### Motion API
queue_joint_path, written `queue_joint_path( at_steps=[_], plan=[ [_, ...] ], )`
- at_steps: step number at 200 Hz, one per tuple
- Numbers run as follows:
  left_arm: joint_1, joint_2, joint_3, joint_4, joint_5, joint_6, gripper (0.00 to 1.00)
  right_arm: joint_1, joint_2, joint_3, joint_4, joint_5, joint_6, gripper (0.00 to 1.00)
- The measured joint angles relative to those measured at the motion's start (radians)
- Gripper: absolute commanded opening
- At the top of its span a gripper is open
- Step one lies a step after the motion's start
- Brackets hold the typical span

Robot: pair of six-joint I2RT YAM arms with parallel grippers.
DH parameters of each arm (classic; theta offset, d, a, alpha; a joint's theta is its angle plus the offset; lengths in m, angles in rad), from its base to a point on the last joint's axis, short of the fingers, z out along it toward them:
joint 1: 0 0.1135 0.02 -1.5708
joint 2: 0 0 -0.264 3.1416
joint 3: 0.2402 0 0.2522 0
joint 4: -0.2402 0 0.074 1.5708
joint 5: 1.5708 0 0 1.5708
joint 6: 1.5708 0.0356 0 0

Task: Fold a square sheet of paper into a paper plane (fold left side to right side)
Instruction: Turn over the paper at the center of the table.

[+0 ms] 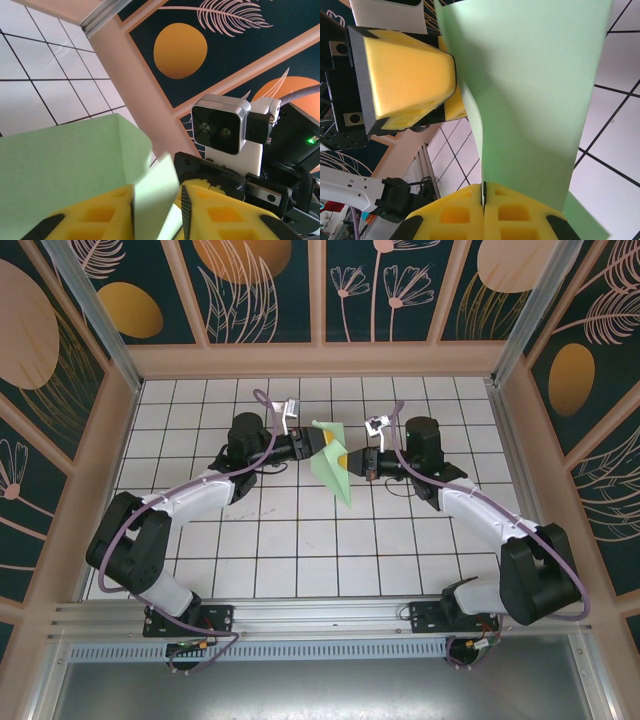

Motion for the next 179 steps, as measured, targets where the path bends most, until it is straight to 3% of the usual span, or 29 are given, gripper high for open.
queue_joint_path(
  at_steps=[49,85,130,152,179],
  plan=[
    [0.000,0.000,0.002,-0.003,-0.002,0.004,0.05,-0.002,-0.017,-0.006,0.005,-0.001,0.025,0.05],
    [-0.005,-0.004,0.003,-0.003,-0.009,0.008,0.03,-0.034,-0.077,-0.013,-0.022,0.004,0.021,0.35],
    [-0.005,-0.016,0.018,-0.011,-0.031,0.011,0.01,-0.188,-0.265,-0.080,-0.066,0.019,0.006,0.87],
    [-0.005,-0.019,0.049,-0.010,-0.039,0.010,0.01,-0.227,-0.315,-0.156,-0.023,-0.024,0.047,0.98],
    [-0.005,-0.032,0.072,0.018,-0.040,-0.013,0.01,-0.175,-0.305,-0.227,0.031,-0.089,0.085,0.99]
  ],
)
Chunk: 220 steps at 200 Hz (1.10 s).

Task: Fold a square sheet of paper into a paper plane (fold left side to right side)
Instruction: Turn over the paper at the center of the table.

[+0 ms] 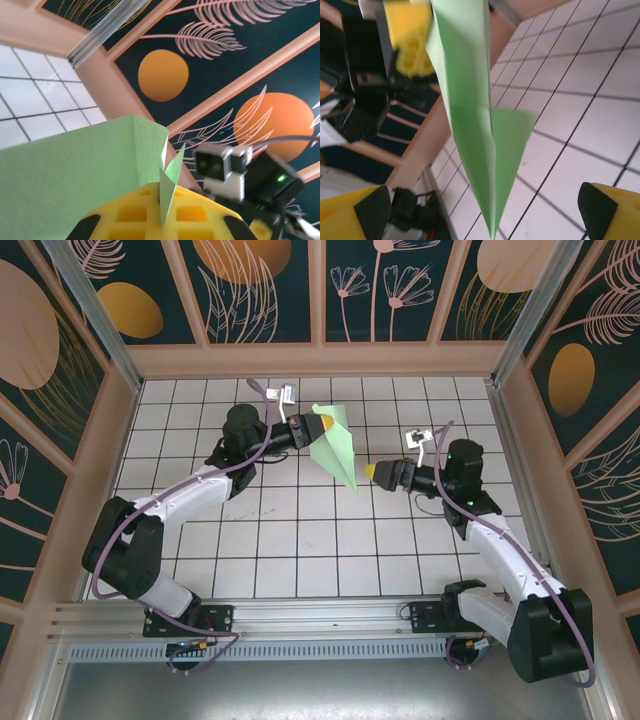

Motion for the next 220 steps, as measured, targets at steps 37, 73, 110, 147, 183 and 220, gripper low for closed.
queue_joint_path(
  at_steps=[37,73,110,147,183,220],
  plan=[
    [0.000,-0.006,0.003,0.051,0.018,-0.050,0.00,0.097,0.055,-0.016,0.099,-0.051,0.035,0.99],
    [0.000,-0.012,0.002,0.114,0.039,-0.106,0.01,0.120,0.124,-0.015,0.180,-0.064,0.081,0.85],
    [0.000,-0.013,-0.001,0.171,0.051,-0.155,0.00,0.123,0.132,0.005,0.242,-0.082,0.130,0.69],
    [0.000,-0.013,-0.006,0.193,0.056,-0.179,0.00,0.123,0.132,0.039,0.274,-0.084,0.135,0.57],
    [-0.001,-0.013,-0.006,0.197,0.071,-0.190,0.00,0.121,0.133,0.063,0.271,-0.080,0.128,0.42],
    [-0.002,-0.013,-0.006,0.191,0.074,-0.182,0.18,0.116,0.133,0.074,0.243,-0.069,0.104,0.18]
  ],
)
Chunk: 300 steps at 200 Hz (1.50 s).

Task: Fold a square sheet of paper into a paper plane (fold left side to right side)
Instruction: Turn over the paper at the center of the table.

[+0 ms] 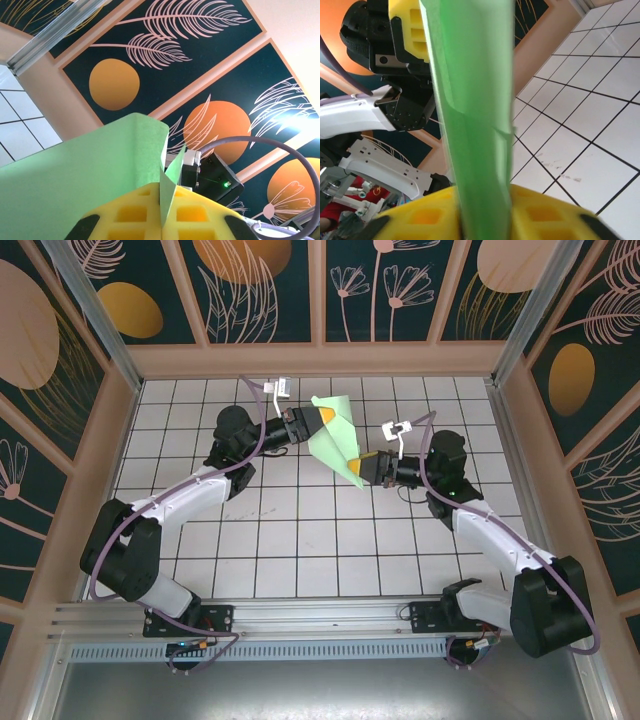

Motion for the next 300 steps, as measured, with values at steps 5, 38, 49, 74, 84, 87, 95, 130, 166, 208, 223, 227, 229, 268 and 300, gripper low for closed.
queue_joint_path(
  at_steps=[5,38,49,74,84,87,95,130,166,208,223,227,229,268,300],
  plan=[
    [0.000,0.000,0.000,-0.006,0.000,0.002,0.22,0.000,0.000,0.002,-0.011,0.002,-0.003,0.15],
    [0.000,-0.014,0.000,-0.147,-0.014,0.106,0.58,0.000,0.000,0.030,-0.134,0.035,-0.078,0.10],
    [0.003,-0.035,0.001,-0.237,-0.035,0.169,0.65,0.000,0.000,0.047,-0.196,0.060,-0.118,0.10],
    [0.029,-0.137,0.001,-0.447,-0.123,0.299,0.82,0.003,0.000,0.111,-0.382,0.174,-0.223,0.09],
    [0.040,-0.193,0.001,-0.520,-0.180,0.349,0.84,0.010,0.000,0.142,-0.465,0.245,-0.265,0.08],
    [0.044,-0.215,0.002,-0.546,-0.203,0.364,0.84,0.015,0.000,0.154,-0.494,0.275,-0.275,0.08],
    [0.051,-0.271,0.002,-0.599,-0.264,0.408,0.85,0.031,0.005,0.188,-0.567,0.357,-0.306,0.08],
    [0.053,-0.492,-0.020,-0.715,-0.507,0.517,0.83,0.226,0.117,0.411,-0.876,0.896,-0.376,0.05],
    [0.053,-0.620,-0.116,-0.756,-0.694,0.539,0.80,0.437,0.389,0.652,-1.171,1.454,-0.371,0.03],
    [0.053,-0.644,-0.150,-0.822,-0.799,0.541,0.80,0.561,0.711,0.759,-1.411,1.820,-0.369,0.03],
    [0.053,-0.654,-0.151,-0.831,-0.818,0.541,0.79,0.590,0.785,0.763,-1.445,1.878,-0.379,0.03],
    [0.053,-0.657,-0.151,-0.832,-0.820,0.541,0.79,0.597,0.800,0.763,-1.448,1.889,-0.383,0.03],
    [0.053,-0.658,-0.151,-0.833,-0.821,0.540,0.79,0.600,0.808,0.763,-1.451,1.894,-0.388,0.03],
    [0.053,-0.671,-0.151,-0.838,-0.826,0.541,0.79,0.644,0.898,0.767,-1.455,1.935,-0.460,0.04],
    [0.053,-0.668,-0.151,-0.841,-0.824,0.540,0.78,0.674,0.960,0.767,-1.437,1.869,-0.526,0.10]
  ],
)
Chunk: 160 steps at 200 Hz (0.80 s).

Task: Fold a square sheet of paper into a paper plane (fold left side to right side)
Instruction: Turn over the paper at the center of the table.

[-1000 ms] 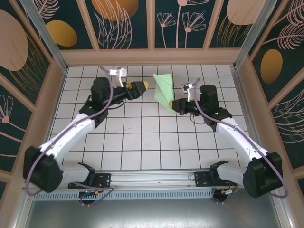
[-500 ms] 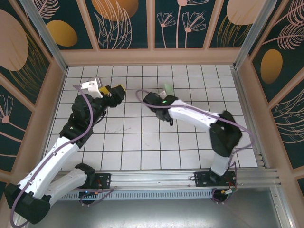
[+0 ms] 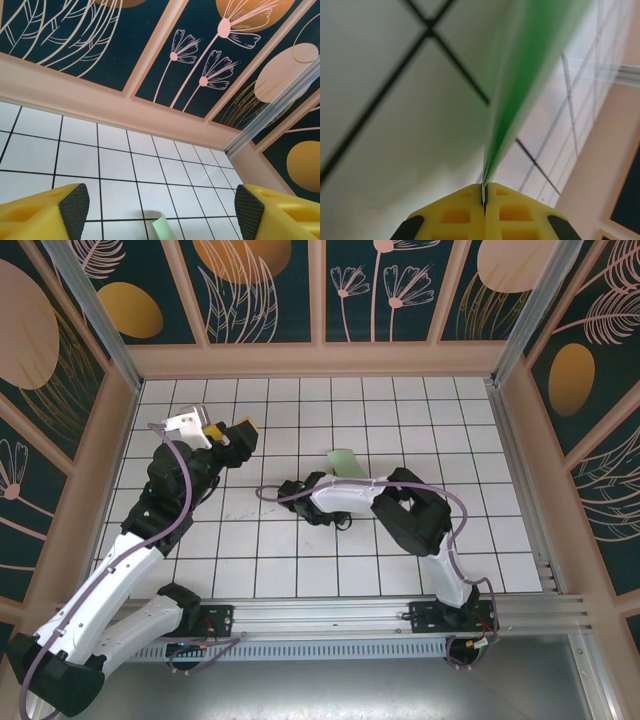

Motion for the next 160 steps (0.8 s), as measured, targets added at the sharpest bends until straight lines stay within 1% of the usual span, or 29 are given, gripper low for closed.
queue_joint_path(
  at_steps=[32,40,55,76,96,117,138,150,160],
  plan=[
    [0.000,0.023,0.000,0.000,0.010,-0.004,0.78,0.018,0.007,0.000,0.026,-0.125,-0.038,0.23],
    [0.000,0.031,0.000,0.000,0.014,-0.008,0.79,0.018,0.007,0.000,0.029,-0.153,-0.049,0.28],
    [0.000,0.050,0.000,0.001,0.028,-0.025,0.80,0.016,-0.002,0.000,0.032,-0.165,-0.058,0.39],
    [0.000,0.082,-0.010,0.021,0.064,-0.060,0.81,0.009,-0.043,-0.004,0.046,-0.232,-0.058,0.50],
    [0.000,0.117,-0.024,0.047,0.098,-0.095,0.81,0.013,-0.099,-0.023,0.075,-0.301,-0.056,0.58],
    [0.000,0.154,-0.031,0.057,0.124,-0.128,0.81,0.013,-0.200,-0.072,0.109,-0.374,-0.047,0.65],
    [0.000,0.198,-0.031,0.070,0.154,-0.148,0.80,0.004,-0.356,-0.156,0.175,-0.457,-0.029,0.70],
    [0.000,0.237,-0.030,0.087,0.181,-0.155,0.79,-0.019,-0.470,-0.222,0.236,-0.516,-0.021,0.70],
    [0.000,0.282,-0.029,0.103,0.213,-0.161,0.77,-0.061,-0.570,-0.279,0.294,-0.571,-0.010,0.72]
  ],
)
